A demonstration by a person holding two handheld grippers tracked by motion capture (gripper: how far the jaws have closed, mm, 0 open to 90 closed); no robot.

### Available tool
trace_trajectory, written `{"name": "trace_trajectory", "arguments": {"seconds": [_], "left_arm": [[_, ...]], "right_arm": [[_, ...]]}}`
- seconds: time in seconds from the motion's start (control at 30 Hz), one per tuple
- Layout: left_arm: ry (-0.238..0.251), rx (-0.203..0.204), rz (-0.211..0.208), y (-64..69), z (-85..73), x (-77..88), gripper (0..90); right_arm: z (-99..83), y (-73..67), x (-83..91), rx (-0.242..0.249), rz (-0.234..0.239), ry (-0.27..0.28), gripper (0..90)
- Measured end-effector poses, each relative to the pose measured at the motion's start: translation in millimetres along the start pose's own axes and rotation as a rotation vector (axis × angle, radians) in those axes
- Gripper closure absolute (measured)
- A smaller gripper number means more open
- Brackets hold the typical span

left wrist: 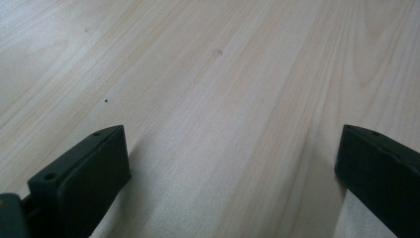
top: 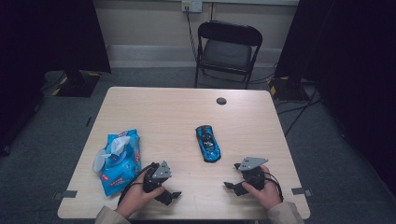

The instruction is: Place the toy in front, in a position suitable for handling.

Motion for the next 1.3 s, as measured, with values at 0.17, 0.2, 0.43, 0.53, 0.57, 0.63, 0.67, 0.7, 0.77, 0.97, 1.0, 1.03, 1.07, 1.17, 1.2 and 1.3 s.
{"name": "trace_trajectory", "arguments": {"seconds": [0.17, 0.2, 0.43, 0.53, 0.57, 0.63, 0.67, 0.7, 0.77, 0.97, 1.0, 1.03, 1.07, 1.17, 1.2, 1.3], "left_arm": [[-0.012, 0.028, 0.000, 1.2, -0.2, 2.2, 0.0], [-0.011, 0.050, -0.010, 2.0, 0.7, 3.4, 0.7], [0.010, 0.082, 0.002, 0.3, 8.1, 22.1, 16.9], [0.025, 0.098, 0.010, -0.3, 13.4, 33.1, 15.2], [0.025, 0.098, 0.010, -0.3, 13.4, 33.1, 17.1], [0.043, 0.103, 0.042, -3.8, 15.9, 45.5, 15.7], [0.051, 0.110, 0.046, -4.6, 16.3, 49.8, 16.1], [0.051, 0.108, 0.054, -6.1, 15.9, 54.1, 16.1], [0.056, 0.128, 0.075, -9.3, 14.3, 61.8, 16.0], [0.044, 0.148, 0.116, -14.3, 2.4, 79.3, 16.0], [0.044, 0.148, 0.116, -14.3, 2.4, 79.3, 16.2], [0.045, 0.151, 0.120, -13.8, 0.5, 81.9, 16.2], [0.040, 0.144, 0.137, -14.3, -2.7, 87.6, 16.7], [0.030, 0.149, 0.155, -15.5, -8.1, 96.9, 16.9], [0.024, 0.147, 0.156, -16.0, -10.0, 99.7, 16.9], [0.020, 0.149, 0.174, -19.1, -14.0, 106.1, 19.1]], "right_arm": [[0.0, 0.0, 0.0, 0.000, 0.000, 0.000, 13.2], [0.0, 0.0, 0.0, 0.000, 0.000, 0.000, 13.2], [0.0, 0.0, 0.0, 0.000, 0.000, 0.000, 13.2], [0.0, 0.1, -0.1, 0.000, 0.001, 0.000, 13.1], [0.0, 0.1, -0.1, 0.000, 0.001, 0.000, 13.1], [0.1, 0.2, -0.2, 0.001, 0.002, 0.000, 13.0], [0.1, 0.2, -0.2, 0.001, 0.002, 0.000, 13.0], [0.1, 0.3, -0.2, 0.002, 0.002, 0.000, 13.0], [0.1, 0.2, -0.1, 0.001, 0.003, 0.000, 13.0], [0.4, 0.7, -0.4, -0.002, -0.001, 0.000, 12.9], [0.5, 1.0, -0.6, -0.003, -0.002, -0.001, 12.9], [0.5, 1.0, -0.6, -0.003, -0.002, -0.001, 12.9], [0.6, 1.1, -0.7, -0.004, -0.004, -0.001, 12.8], [0.6, 1.2, -0.8, -0.003, -0.005, -0.001, 12.8], [0.6, 1.2, -0.8, -0.004, -0.006, -0.001, 12.7], [0.6, 1.5, -1.0, -0.007, -0.007, -0.001, 12.7]]}}
Point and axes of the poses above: each handheld gripper's, and its own axes: x roughly backward along the jaws, z roughly out of its top, y roughly to its right, the point moved 8 cm from there along -x, roughly forward along the jaws, and after that the axes turned 4 degrees about x, right-handed, at the moved point
